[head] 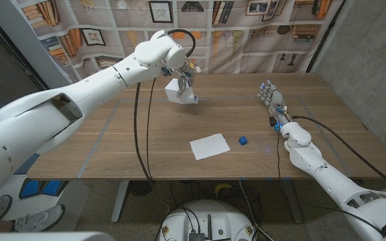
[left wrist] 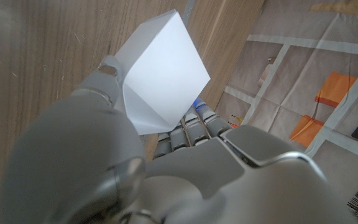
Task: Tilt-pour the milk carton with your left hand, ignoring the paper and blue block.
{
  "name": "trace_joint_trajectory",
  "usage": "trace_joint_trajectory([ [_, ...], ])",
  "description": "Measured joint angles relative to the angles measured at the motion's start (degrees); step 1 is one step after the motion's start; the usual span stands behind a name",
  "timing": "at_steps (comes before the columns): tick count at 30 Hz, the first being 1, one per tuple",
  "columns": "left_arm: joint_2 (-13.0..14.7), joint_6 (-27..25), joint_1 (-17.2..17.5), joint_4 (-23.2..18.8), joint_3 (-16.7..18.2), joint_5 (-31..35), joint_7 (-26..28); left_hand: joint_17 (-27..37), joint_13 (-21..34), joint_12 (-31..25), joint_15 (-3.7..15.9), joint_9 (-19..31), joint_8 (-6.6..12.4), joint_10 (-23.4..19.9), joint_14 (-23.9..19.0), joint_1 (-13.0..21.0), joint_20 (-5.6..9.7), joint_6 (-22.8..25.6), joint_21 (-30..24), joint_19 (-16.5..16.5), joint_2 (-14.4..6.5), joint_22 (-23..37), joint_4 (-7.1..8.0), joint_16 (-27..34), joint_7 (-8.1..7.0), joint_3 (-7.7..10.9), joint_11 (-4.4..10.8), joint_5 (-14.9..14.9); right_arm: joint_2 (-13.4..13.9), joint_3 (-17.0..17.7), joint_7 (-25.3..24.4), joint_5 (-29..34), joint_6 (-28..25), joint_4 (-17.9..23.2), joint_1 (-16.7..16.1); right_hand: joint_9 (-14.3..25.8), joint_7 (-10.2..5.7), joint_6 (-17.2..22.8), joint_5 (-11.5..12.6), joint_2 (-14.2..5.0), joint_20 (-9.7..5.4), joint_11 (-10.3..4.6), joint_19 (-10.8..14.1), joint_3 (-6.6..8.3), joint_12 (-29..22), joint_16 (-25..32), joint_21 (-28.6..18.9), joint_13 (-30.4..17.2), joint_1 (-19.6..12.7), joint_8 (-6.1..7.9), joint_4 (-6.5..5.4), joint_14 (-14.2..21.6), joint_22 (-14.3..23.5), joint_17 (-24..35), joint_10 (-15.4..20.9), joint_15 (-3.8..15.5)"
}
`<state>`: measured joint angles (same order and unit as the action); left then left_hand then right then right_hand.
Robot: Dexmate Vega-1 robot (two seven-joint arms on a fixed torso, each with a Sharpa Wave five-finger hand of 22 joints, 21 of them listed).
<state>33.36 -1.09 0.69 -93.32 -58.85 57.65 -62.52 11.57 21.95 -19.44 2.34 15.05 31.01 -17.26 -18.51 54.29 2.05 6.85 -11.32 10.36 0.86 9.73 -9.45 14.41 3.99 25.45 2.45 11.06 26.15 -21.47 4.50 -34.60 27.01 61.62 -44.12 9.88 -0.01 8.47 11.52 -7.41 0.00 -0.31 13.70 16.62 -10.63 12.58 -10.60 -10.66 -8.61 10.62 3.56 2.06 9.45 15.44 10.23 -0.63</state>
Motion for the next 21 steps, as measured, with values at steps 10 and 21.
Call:
trace_joint_trajectory([
  [10,-1.2,1.7,-0.6,1.3,-1.0,2.5,-1.3,0.3,0.1,0.1,-0.09,0.0,0.0,0.0,0.1,0.2,0.0,0.0,0.0,0.0,-0.4,0.0,0.0,0.0,0.0,0.0,0.0,0.0,0.1,0.0,-0.2,-0.1,-0.3,1.0,-0.8,0.0,0.0,0.0,0.0,0.0,0.0,0.0,0.0,0.0,0.0,0.4,0.0,0.0,0.0,0.0,0.0,0.0,0.0,0.0,0.0,0.0],
  [21,-2.7,2.3,-0.8,1.9,-3.0,7.7,-2.5,0.3,0.3,0.2,-0.09,0.0,0.44,0.0,0.1,0.3,0.0,-0.3,0.0,0.0,-0.8,0.0,0.01,0.0,0.31,-0.47,-0.01,0.4,0.0,-0.1,-0.3,-0.3,-0.5,1.8,-1.6,0.0,0.22,0.2,0.0,0.0,0.0,0.0,0.0,0.24,0.0,0.4,0.0,0.0,0.0,0.0,0.24,0.0,0.0,0.0,0.0,0.0],
])
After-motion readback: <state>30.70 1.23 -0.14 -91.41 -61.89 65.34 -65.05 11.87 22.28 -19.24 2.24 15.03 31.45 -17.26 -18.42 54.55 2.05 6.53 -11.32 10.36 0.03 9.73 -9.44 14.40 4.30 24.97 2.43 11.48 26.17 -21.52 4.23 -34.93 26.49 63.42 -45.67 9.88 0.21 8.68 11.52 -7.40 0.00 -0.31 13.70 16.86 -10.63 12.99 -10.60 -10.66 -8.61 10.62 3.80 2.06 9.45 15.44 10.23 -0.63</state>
